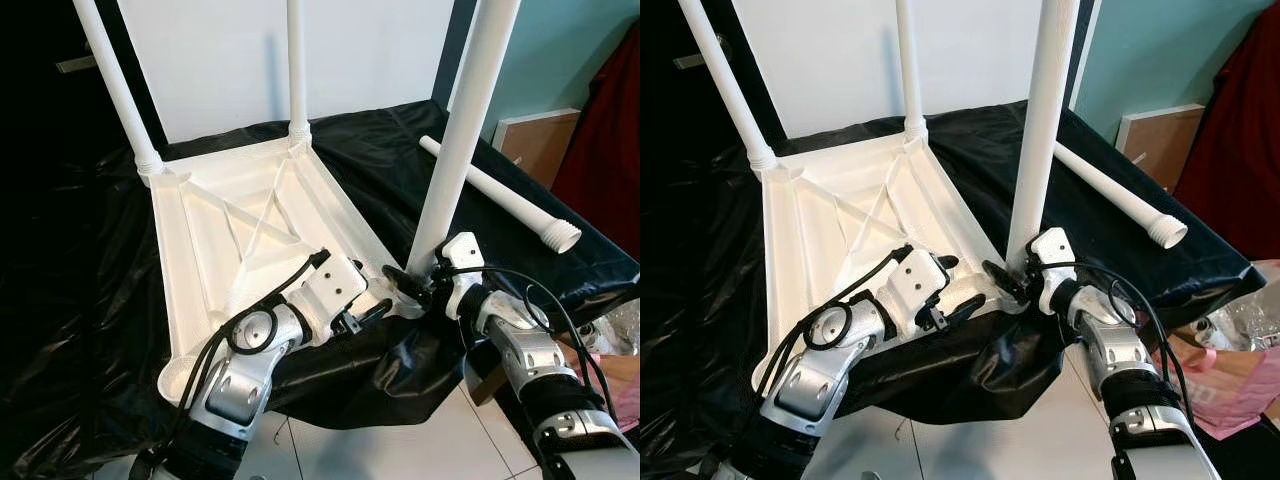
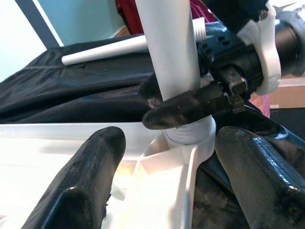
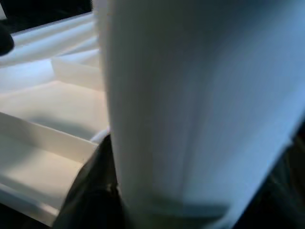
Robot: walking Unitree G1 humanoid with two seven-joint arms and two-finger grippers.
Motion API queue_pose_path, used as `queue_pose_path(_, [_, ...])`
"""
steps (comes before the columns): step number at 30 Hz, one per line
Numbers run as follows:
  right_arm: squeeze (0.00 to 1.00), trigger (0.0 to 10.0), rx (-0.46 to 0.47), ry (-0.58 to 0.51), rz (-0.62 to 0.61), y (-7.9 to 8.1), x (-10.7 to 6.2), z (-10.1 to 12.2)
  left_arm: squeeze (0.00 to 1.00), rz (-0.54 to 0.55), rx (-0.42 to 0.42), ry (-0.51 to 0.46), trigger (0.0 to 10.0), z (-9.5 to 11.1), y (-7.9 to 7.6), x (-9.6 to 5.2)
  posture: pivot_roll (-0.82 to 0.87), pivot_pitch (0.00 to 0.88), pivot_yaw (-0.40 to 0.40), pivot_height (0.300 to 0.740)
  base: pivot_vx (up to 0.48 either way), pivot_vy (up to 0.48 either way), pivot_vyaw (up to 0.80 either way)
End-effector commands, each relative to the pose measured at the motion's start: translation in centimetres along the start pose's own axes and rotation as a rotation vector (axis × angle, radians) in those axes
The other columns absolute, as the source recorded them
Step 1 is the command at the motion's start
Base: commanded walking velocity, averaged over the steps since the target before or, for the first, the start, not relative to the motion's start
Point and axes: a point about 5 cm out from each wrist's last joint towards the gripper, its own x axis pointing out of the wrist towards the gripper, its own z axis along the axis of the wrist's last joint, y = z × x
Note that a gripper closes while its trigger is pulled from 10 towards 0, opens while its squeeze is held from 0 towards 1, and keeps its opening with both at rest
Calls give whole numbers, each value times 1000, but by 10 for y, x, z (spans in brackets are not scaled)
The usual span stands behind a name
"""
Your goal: Building children table
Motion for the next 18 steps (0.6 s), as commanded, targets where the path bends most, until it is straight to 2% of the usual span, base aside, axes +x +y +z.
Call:
queue_pose_path(1, [0, 0, 20, 37, -6, 3, -4, -12, 0, 51, 1, 12, 10000, -3, 3, 0, -45, 0, 12, 740, 0, 0, 0])
queue_pose_path(12, [0, 0, 40, 34, -27, 3, -7, -15, 0, 53, -3, 14, 10000, -3, 3, 0, -45, 3, 11, 740, 0, 0, 0])
queue_pose_path(13, [0, 10000, 63, 31, -51, 3, -7, -16, 0, 55, -5, 15, 10000, -3, 3, 0, -42, 8, 10, 740, 0, 0, 0])
queue_pose_path(14, [0, 10000, 63, 31, -51, 3, -7, -16, 0, 55, -5, 15, 10000, -3, 3, 0, -42, 8, 10, 740, 0, 0, 0])
queue_pose_path(15, [0, 10000, 97, 27, -196, 7, -5, -18, 0, 61, -8, 21, 10000, -5, 3, -2, -37, 19, 6, 740, 0, 0, 0])
queue_pose_path(16, [0, 10000, 97, 27, -196, 7, -5, -18, 0, 61, -8, 21, 10000, -5, 3, -2, -37, 19, 6, 740, 0, 0, 0])
queue_pose_path(17, [0, 10000, 136, 37, -338, 11, -3, -21, 0, 68, -10, 25, 10000, -6, 4, -3, -33, 25, -1, 740, 0, 0, 0])
queue_pose_path(18, [0, 10000, 136, 37, -338, 11, -3, -21, 0, 68, -10, 25, 10000, -6, 4, -3, -33, 25, -1, 740, 0, 0, 0])
